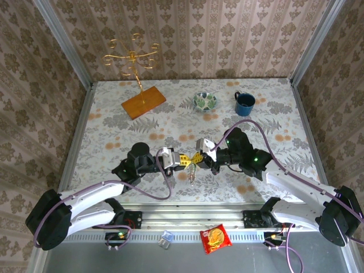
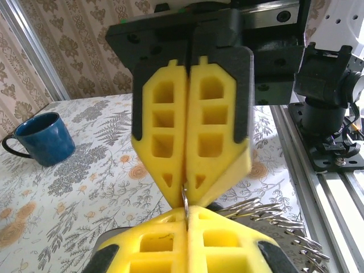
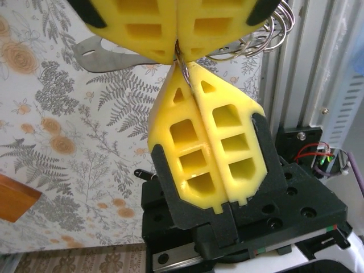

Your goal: Put the keys on the keyring

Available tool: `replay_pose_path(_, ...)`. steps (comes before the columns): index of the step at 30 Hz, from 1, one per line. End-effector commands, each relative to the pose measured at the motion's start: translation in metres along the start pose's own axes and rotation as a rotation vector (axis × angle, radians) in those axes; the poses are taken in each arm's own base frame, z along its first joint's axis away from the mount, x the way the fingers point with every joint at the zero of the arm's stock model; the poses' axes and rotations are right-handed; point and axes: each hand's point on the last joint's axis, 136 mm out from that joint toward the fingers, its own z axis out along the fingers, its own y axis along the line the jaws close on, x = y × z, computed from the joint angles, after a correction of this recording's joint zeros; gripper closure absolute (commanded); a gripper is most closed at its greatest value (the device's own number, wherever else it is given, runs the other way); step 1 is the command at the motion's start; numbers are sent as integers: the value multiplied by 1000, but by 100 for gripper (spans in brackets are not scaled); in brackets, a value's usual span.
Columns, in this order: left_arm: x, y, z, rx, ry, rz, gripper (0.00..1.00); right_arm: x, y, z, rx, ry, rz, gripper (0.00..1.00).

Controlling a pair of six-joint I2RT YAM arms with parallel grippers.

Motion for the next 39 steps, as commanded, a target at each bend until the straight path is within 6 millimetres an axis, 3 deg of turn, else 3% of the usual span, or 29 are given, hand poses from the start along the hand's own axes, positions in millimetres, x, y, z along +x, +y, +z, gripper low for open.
replay_pose_path(1, -13, -5, 1, 31, -58, 13, 100, -15, 7, 1, -49, -55, -31, 100)
replay_pose_path(3, -10, 0, 0, -2, -45, 8, 84, -12, 7, 0, -50, -36, -40, 100)
replay_pose_path(5, -6, 1, -1, -17, -28, 11, 80, -9, 5, -2, -33, -3, -51, 100)
replay_pose_path(13, 12, 4, -5, -31, 122, 4, 81, -4, 3, -7, -42, 137, -68, 100)
replay_pose_path(22, 6, 7, -2, -21, 123, 29, 82, 2, 5, -1, -50, 317, -168, 100)
replay_pose_path(28, 5, 5, -2, -9, 119, 32, 81, -1, -2, 0, -13, 333, -205, 100)
replay_pose_path(39, 6, 7, 3, 5, 127, 35, 84, -14, 13, 6, -85, 293, -234, 100)
